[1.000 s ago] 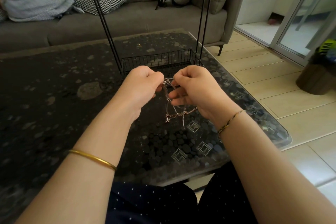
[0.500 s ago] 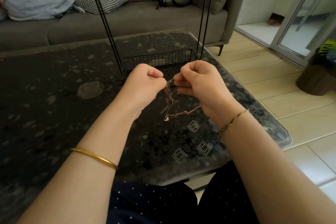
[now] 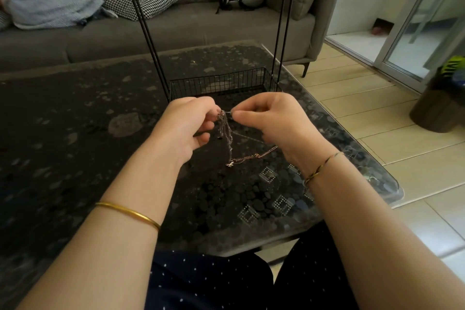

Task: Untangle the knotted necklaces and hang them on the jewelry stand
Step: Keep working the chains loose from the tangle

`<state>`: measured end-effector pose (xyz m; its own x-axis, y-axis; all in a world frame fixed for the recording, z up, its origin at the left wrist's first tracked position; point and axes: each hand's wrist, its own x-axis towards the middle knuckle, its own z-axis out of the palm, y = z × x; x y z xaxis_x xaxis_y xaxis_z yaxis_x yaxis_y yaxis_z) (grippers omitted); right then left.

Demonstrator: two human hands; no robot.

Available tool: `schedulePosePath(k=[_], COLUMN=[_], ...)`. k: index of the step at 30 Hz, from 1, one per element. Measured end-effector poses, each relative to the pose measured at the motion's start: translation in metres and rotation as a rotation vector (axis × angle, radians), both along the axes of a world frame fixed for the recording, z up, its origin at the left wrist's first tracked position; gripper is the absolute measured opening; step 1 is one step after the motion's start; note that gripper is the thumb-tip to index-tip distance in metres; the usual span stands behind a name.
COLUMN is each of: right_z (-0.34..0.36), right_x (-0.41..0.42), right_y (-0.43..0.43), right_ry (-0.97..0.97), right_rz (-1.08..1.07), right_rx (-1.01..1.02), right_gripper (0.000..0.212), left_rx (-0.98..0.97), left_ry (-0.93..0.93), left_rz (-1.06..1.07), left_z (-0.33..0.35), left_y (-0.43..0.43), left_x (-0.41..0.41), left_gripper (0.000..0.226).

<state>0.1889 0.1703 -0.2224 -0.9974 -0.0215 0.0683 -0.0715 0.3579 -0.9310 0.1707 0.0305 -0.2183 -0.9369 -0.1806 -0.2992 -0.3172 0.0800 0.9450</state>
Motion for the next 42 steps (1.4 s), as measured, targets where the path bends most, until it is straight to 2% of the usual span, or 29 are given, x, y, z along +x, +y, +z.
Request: schedulePosePath(k=[3, 7, 11, 16, 19, 23, 26, 28, 35, 40, 42], right_z=[-0.001, -0.001, -0.001, -0.002, -0.002, -0.003, -0.005, -0.006, -0.002, 0.0, -0.001], right_x=[-0.001, -0.003, -0.004, -0.007, -0.007, -0.006, -0.007, -0.008, -0.008, -0.006, -0.006], right_y=[-0.001, -0.002, -0.007, -0.009, -0.008, -0.005, -0.005, -0.004, -0.007, -0.01, -0.01], right_ry=[0.038, -0.068, -0.146, -0.127, -0.059, 0.005, -0.014, -0.026, -0.077, -0.068, -0.067], right_rz=[-0.032, -0.021, 0.028, 0.03, -0.028, -0.061, -0.044, -0.048, -0.075, -0.075, -0.085], right_rx=[-0.01, -0.081, -0.142, -0.243, -0.273, -0.267, -0.27, -0.287, -0.245, -0.204, -0.199], right_gripper=[0.004, 0.013, 0.014, 0.016, 0.015, 0.018, 0.017, 0.018, 0.012, 0.013, 0.013], left_rx=[0.146, 0.315, 0.365, 0.246, -0.021, -0.176, -0.241, -0.172, 0.431, 0.484, 0.43], left_ry=[-0.067, -0.132, -0.106, -0.008, 0.076, 0.054, 0.042, 0.018, -0.136, -0.164, -0.142], left_rz=[-0.023, -0.01, 0.045, 0.041, -0.05, -0.215, -0.259, -0.224, 0.016, 0.032, 0.02], left_z=[0.002, 0.003, 0.002, -0.002, -0.007, -0.008, -0.009, -0.008, 0.0, 0.0, 0.0], left_y=[-0.003, -0.002, 0.002, 0.007, 0.008, 0.01, 0.012, 0.01, 0.003, 0.0, 0.0], left_x=[0.002, 0.004, 0.002, 0.0, -0.001, 0.0, 0.002, 0.002, 0.001, 0.001, 0.001], left_gripper=[0.017, 0.014, 0.014, 0.018, 0.024, 0.019, 0.013, 0.015, 0.012, 0.014, 0.016])
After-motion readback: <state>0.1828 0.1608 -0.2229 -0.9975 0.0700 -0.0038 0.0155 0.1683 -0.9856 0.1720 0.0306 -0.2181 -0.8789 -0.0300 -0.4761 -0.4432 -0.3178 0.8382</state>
